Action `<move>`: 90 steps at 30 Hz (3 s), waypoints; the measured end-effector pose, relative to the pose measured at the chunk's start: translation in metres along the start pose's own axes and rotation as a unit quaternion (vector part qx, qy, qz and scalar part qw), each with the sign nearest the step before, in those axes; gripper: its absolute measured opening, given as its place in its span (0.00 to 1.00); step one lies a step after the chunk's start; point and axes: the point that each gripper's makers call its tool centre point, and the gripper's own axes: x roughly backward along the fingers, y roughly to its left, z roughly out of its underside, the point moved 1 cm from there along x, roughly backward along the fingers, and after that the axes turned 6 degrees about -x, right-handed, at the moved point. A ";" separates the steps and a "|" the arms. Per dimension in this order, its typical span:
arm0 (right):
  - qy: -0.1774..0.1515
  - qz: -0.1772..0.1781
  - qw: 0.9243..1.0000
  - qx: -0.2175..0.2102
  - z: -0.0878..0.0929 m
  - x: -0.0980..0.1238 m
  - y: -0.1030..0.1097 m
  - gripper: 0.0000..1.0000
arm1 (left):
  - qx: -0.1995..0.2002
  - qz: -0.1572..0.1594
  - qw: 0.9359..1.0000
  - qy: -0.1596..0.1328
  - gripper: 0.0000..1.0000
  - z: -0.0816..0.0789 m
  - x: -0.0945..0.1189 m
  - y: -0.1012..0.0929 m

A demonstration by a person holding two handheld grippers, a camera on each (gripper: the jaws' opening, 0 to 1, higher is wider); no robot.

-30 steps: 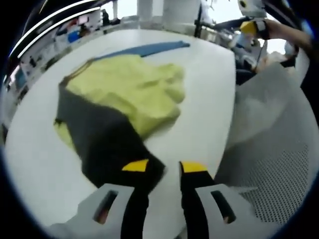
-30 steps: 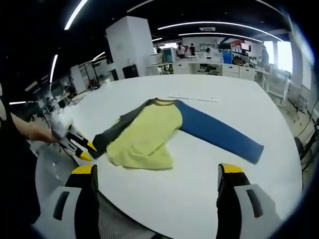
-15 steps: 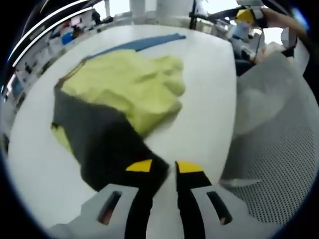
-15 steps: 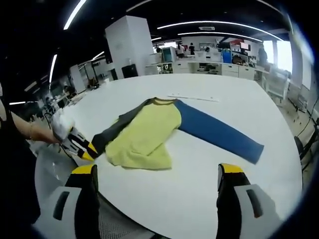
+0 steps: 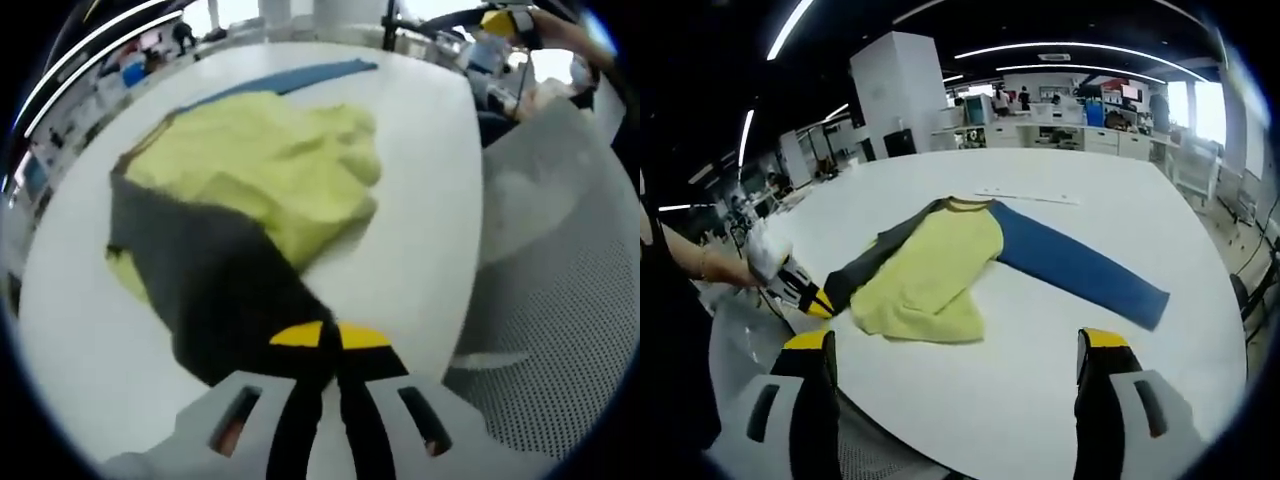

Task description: Fold the garment on the visible template until the final outline fits inside the template.

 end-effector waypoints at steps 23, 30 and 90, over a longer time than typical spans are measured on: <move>-0.009 -0.001 1.000 -0.006 -0.005 -0.005 0.007 0.97 | 0.015 -0.085 0.995 -0.039 0.00 -0.004 0.078 0.080; -0.014 0.000 1.000 -0.008 -0.007 -0.005 0.008 0.97 | 0.027 -0.119 0.992 -0.045 0.00 0.001 0.103 0.107; 0.022 0.016 1.000 0.004 -0.012 -0.030 0.022 0.99 | 0.337 -0.355 0.869 -0.074 0.00 0.153 0.206 0.293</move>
